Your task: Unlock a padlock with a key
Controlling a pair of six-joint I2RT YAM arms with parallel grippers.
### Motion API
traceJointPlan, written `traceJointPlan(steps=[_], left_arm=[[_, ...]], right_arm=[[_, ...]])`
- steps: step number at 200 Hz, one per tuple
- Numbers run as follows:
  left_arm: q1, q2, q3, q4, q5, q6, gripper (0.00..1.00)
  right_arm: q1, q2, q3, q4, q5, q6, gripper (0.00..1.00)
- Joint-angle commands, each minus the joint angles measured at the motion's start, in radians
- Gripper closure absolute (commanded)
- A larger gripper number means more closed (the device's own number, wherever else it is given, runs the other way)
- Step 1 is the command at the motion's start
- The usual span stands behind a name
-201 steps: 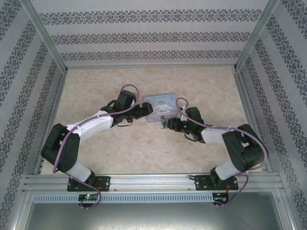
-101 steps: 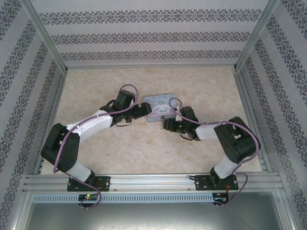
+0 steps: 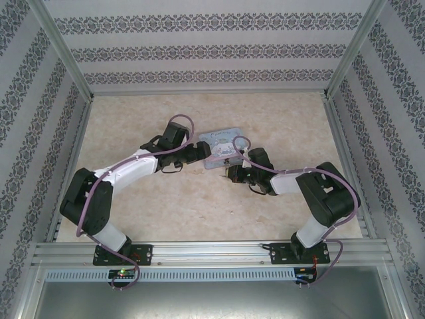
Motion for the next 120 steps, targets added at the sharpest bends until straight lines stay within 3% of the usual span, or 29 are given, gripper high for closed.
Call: traceJointPlan(steps=[1,82,120], left_arm=[[0.014,0.025,0.065,-0.091,-0.055,0.086,0.05],[-0.079,0.194,0.291,-0.278,-0.273,0.242,0.03],[-0.128,0.251,0.319,-0.316,-0.353,0.266,0.03]], right_arm=[[-0.007,-0.029,-0.017,-0.019,0.021,0.041,1.0],[-0.007,-0.045,-0.046,-0.011,0.062,0.148,1.0],[-0.008,-0.05,-0.059,-0.007,0.076,0.184,1.0]])
